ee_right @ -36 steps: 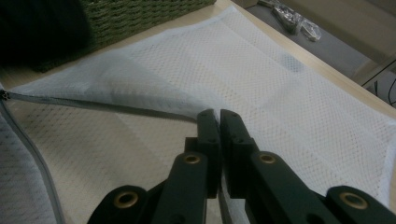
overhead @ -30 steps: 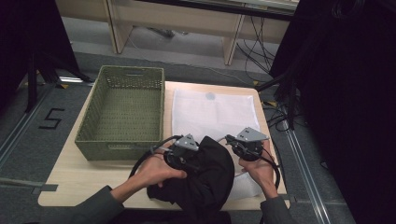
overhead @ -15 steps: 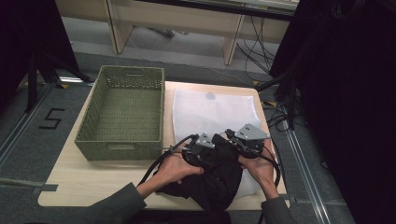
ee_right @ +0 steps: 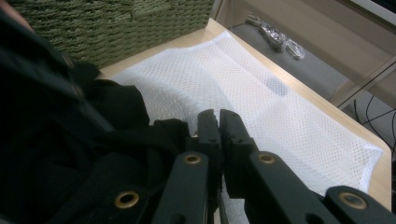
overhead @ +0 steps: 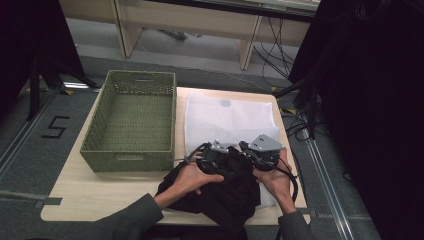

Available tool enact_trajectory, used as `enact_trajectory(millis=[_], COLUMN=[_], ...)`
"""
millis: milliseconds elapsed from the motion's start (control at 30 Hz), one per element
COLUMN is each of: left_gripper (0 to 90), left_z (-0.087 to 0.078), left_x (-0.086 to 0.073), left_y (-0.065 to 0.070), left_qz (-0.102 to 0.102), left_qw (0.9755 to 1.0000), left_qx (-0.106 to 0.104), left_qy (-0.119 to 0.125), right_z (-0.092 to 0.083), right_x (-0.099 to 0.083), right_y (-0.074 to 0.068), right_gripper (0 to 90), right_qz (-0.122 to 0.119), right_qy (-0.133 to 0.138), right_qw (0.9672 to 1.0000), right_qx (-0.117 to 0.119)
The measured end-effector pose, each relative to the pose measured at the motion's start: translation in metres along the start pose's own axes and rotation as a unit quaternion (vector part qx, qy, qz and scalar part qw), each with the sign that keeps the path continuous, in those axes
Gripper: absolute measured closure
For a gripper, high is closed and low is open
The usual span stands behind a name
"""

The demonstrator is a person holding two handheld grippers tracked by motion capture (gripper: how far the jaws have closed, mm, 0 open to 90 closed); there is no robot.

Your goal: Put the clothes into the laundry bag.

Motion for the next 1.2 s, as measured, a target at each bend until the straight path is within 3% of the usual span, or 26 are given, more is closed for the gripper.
enact_trajectory(millis=[100,133,167,200,233,267,300,400,500,533,567,600,633,667,800,833,867,900,1000,1033,1067,1100,1167,1200], left_gripper=[23.8,24.6,24.6,30.0,33.0,35.0,37.0,39.4,40.0,44.9,51.7,51.7,75.1,81.5,87.6,88.0,88.0,88.0,88.0,88.0,88.0,88.0,88.0,88.0], left_z=[-0.024,-0.024,-0.03,-0.037,-0.037,-0.036,-0.033,-0.024,-0.002,0.009,0.009,0.016,0.02,0.02,0.008,-0.003,-0.003,-0.011,-0.02,-0.02,-0.02,-0.02,-0.02,-0.021], left_x=[0.015,0.015,0.019,0.027,0.027,0.032,0.034,0.036,0.037,0.037,0.037,0.037,0.037,0.037,0.043,0.048,0.048,0.051,0.055,0.056,0.056,0.057,0.057,0.058], left_y=[-0.008,-0.008,-0.014,-0.027,-0.027,-0.037,-0.041,-0.047,-0.052,-0.056,-0.056,-0.057,-0.06,-0.06,-0.061,-0.061,-0.061,-0.063,-0.069,-0.071,-0.071,-0.073,-0.074,-0.074], left_qz=[0.016,0.016,0.01,-0.01,-0.01,0.001,0.009,0.004,0.003,0.009,0.009,0.006,0.022,0.022,0.057,0.083,0.083,0.099,0.109,0.102,0.102,0.105,0.102,0.103], left_qw=[0.9992,0.9992,0.9986,0.9977,0.9977,0.9966,0.9966,0.9966,0.9974,0.9977,0.9977,0.9975,0.9972,0.9972,0.9958,0.9932,0.9932,0.9912,0.9902,0.9914,0.9914,0.9913,0.992,0.9923], left_qx=[0.017,0.017,0.024,0.026,0.026,0.058,0.065,0.067,0.057,0.06,0.06,0.061,0.066,0.066,0.071,0.081,0.081,0.085,0.079,0.074,0.074,0.068,0.063,0.053], left_qy=[0.033,0.033,0.047,0.062,0.062,0.059,0.05,0.048,0.044,0.031,0.031,0.035,0.028,0.028,0.009,-0.008,-0.008,-0.022,-0.036,-0.033,-0.033,-0.042,-0.04,-0.043], right_z=[-0.001,-0.001,0.0,0.001,0.001,0.001,0.002,0.004,0.006,0.008,0.008,0.008,0.008,0.008,0.01,0.009,0.009,0.002,-0.015,-0.02,-0.02,-0.022,-0.021,-0.003], right_x=[0.001,0.001,0.002,0.005,0.006,0.008,0.01,0.016,0.021,0.025,0.025,0.026,0.026,0.026,0.02,0.021,0.021,0.024,0.029,0.03,0.03,0.033,0.033,0.034], right_y=[0.0,0.0,0.0,0.0,0.0,0.001,0.001,0.002,0.001,0.0,0.0,0.0,-0.002,-0.002,-0.005,-0.007,-0.007,-0.011,-0.021,-0.026,-0.026,-0.045,-0.053,-0.073], right_gripper=[88.8,88.8,88.8,88.8,88.8,88.8,88.8,88.8,88.9,88.9,88.9,88.9,88.9,88.9,88.7,87.1,87.1,78.9,57.6,52.1,52.1,43.7,41.5,37.9], right_qz=[-0.005,-0.005,-0.002,-0.003,-0.003,-0.006,-0.005,-0.006,-0.009,-0.012,-0.012,-0.013,-0.013,-0.013,-0.011,-0.008,-0.008,0.01,0.054,0.068,0.068,0.064,0.055,0.039], right_qy=[-0.001,-0.001,0.001,0.004,0.003,0.003,0.009,0.01,0.015,0.018,0.018,0.015,0.015,0.015,0.009,0.016,0.016,0.016,0.031,0.041,0.041,0.024,0.019,0.005], right_qw=[1.0,1.0,1.0,1.0,1.0,1.0,0.9999,0.9999,0.9998,0.9998,0.9998,0.9998,0.9998,0.9998,0.9999,0.9996,0.9996,0.999,0.9949,0.992,0.992,0.986,0.9864,0.9863], right_qx=[0.005,0.005,0.002,-0.001,0.0,0.001,-0.004,-0.004,-0.004,-0.005,-0.005,-0.002,-0.002,-0.002,0.007,0.023,0.023,0.041,0.079,0.098,0.098,0.152,0.154,0.16])
Point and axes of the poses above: each handheld gripper's, and its own axes: z roughly forward along the jaws, x roughly out of its top, y roughly to its right, the point moved 1 cm from there along z, roughly forward along the jaws, and after that the axes turned 4 degrees about -x, right-handed, at the moved point
